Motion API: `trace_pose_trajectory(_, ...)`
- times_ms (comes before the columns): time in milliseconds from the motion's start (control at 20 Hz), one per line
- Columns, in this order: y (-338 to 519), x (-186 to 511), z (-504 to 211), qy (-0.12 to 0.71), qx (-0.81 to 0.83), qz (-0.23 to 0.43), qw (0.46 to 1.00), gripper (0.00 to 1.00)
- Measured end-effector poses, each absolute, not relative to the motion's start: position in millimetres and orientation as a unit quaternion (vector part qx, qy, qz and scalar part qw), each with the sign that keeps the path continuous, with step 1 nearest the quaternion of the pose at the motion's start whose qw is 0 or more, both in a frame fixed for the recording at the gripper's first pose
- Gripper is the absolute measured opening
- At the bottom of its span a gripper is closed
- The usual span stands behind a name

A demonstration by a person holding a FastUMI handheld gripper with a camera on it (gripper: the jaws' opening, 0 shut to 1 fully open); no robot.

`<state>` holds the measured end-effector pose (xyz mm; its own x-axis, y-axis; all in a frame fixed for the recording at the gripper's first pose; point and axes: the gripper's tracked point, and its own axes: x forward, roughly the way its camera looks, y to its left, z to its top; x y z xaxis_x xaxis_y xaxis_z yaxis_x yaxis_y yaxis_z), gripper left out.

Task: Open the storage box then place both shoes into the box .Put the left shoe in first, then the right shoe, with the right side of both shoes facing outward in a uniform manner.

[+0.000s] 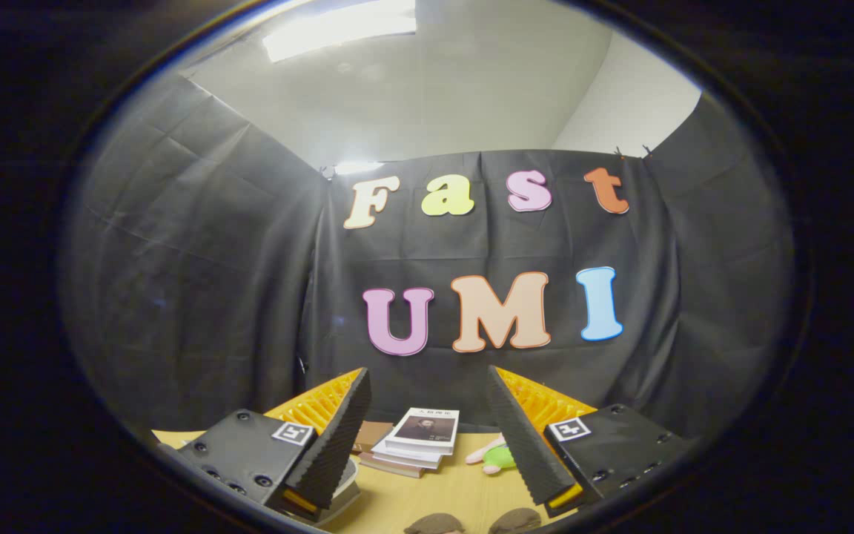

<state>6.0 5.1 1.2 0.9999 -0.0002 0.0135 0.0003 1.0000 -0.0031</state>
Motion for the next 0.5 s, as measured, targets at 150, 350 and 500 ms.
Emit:
trace_pose_trajectory(150,3.7,7.1,-1.7,-0.002,0.003,-0.001,1.0,0.99)
trace_pose_trajectory(350,1.0,5.1,-9.2,0.007,0.003,-0.002,1.0,0.99)
trace_pose_trajectory(500,5.1,4.7,-26.4,0.036,0.018,0.006,0.999,0.99)
